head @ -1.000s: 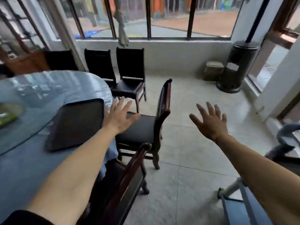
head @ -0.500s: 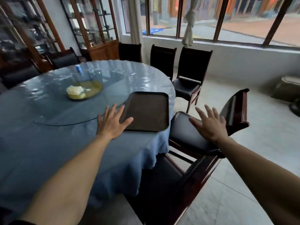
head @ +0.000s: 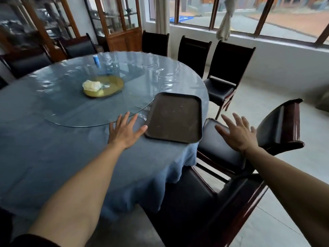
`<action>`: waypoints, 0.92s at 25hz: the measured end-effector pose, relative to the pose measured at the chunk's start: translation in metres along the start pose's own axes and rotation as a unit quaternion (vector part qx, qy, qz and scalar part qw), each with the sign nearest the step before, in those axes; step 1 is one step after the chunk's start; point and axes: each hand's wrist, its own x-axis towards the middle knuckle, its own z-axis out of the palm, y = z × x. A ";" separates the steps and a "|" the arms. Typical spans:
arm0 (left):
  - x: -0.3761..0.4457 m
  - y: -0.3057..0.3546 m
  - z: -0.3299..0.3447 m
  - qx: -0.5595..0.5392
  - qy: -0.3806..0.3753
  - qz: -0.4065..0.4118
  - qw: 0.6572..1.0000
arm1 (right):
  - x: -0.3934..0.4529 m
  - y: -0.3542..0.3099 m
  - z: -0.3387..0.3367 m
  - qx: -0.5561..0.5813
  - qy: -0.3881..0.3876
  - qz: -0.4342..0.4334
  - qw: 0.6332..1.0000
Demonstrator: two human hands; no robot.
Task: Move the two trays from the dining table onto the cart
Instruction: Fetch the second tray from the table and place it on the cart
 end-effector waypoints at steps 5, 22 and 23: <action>0.045 0.014 0.020 -0.014 -0.021 -0.019 1.000 | 0.064 -0.011 0.024 0.024 -0.017 -0.015 0.999; 0.281 0.014 0.168 -0.181 -0.145 -0.188 0.954 | 0.300 0.000 0.193 0.195 -0.141 0.135 0.961; 0.293 0.017 0.173 -0.199 -0.154 -0.196 0.948 | 0.311 -0.002 0.198 0.221 -0.147 0.144 0.953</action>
